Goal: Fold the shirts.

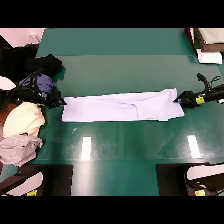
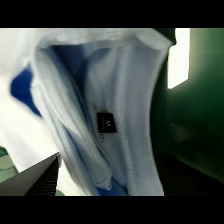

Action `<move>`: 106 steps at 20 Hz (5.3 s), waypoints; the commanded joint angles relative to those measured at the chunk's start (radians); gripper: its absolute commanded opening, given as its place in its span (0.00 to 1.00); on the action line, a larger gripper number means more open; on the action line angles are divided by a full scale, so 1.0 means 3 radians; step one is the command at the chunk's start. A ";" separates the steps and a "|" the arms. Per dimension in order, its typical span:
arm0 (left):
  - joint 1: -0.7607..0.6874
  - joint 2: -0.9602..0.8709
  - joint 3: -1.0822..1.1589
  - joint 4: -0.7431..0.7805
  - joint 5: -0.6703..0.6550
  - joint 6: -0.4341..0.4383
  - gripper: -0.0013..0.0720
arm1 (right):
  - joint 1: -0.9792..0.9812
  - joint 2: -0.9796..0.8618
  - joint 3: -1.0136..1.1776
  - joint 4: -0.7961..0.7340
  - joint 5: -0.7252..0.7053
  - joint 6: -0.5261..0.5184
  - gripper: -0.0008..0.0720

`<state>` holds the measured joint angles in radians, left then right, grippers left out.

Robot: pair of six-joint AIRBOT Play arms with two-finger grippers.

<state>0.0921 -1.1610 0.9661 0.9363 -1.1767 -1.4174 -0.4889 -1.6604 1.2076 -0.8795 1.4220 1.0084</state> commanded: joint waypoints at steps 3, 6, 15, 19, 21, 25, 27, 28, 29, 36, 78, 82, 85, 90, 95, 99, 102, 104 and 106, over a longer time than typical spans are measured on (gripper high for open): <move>-0.0001 0.0003 0.0004 -0.0100 -0.0042 -0.0081 0.05 | 0.0159 -0.0240 -0.0011 0.0000 0.0072 -0.0290 0.95; -0.0001 0.0000 0.0004 -0.0104 -0.0045 -0.0080 0.05 | 0.0276 -0.0240 -0.0011 0.0057 0.0015 -0.0338 0.74; -0.0907 -0.0220 0.0042 0.0053 0.0444 -0.0326 0.05 | 0.0230 0.0014 -0.0011 0.0502 0.0114 -0.0366 0.04; -0.1455 -0.0940 0.0622 -0.0107 0.0467 -0.0306 0.05 | 0.0354 0.0453 -0.0010 0.0519 0.0135 -0.0095 0.03; -0.1717 -0.1350 0.1067 -0.0121 0.0496 -0.0224 0.05 | 0.0470 0.0671 -0.0010 0.0626 0.0139 0.0086 0.03; -0.2057 -0.2117 0.1996 -0.0200 0.0535 -0.0224 0.05 | 0.0793 0.0852 0.0341 0.0838 0.0369 0.0449 0.03; -0.2144 -0.2384 0.2337 -0.0209 0.0558 -0.0226 0.05 | 0.1031 0.0851 0.0645 0.0839 0.0449 0.0613 0.03; -0.2166 -0.2483 0.2450 -0.0212 0.0585 -0.0229 0.05 | 0.1157 0.0851 0.0779 0.0838 0.0443 0.0697 0.03; -0.2167 -0.2552 0.2522 -0.0229 0.0607 -0.0229 0.05 | 0.1280 0.0851 0.0921 0.0838 0.0436 0.0755 0.03; -0.2150 -0.2684 0.2560 -0.0183 0.0651 -0.0229 0.05 | 0.1891 0.0647 0.1813 0.0827 0.0481 0.0982 0.03; -0.0685 -0.0827 0.2880 0.1217 -0.1050 -0.0051 0.05 | 0.2461 0.0406 0.0319 0.0130 -0.0703 0.0917 0.73; -0.0685 -0.0861 0.2873 0.1166 -0.0991 -0.0052 0.05 | 0.2187 0.0449 -0.0179 0.0436 -0.1078 0.0881 0.98; -0.0685 -0.0867 0.2869 0.1132 -0.0991 -0.0052 0.05 | 0.2293 0.0136 -0.0114 0.0882 -0.1109 0.0701 0.98; -0.0685 -0.0867 0.2869 0.1130 -0.1055 -0.0051 0.05 | 0.2663 -0.0509 0.0407 0.1122 -0.1053 0.0687 0.96; -0.0685 -0.0867 0.2869 0.1132 -0.1119 -0.0048 0.05 | 0.2856 -0.0750 0.0699 0.1269 -0.1094 0.0566 0.29; -0.0685 -0.0867 0.2869 0.1132 -0.1127 -0.0050 0.05 | 0.2789 -0.0566 0.0638 0.1170 -0.1132 0.0384 0.04; -0.0685 -0.0866 0.2869 0.1142 -0.1216 -0.0048 0.05 | 0.2466 -0.0013 0.0182 0.1002 -0.1376 0.0385 0.03; -0.0685 -0.0867 0.2869 0.1142 -0.1213 -0.0050 0.05 | 0.2065 0.0401 -0.0183 0.0909 -0.1451 0.0385 0.03; -0.0685 -0.0866 0.2869 0.1141 -0.1189 -0.0052 0.05 | 0.1531 0.0792 -0.0487 0.0792 -0.1495 0.0385 0.03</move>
<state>-0.1139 -1.4208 1.8271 1.2778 -1.5333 -1.4326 0.1303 -1.5677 1.1778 -0.5938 1.0119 1.1282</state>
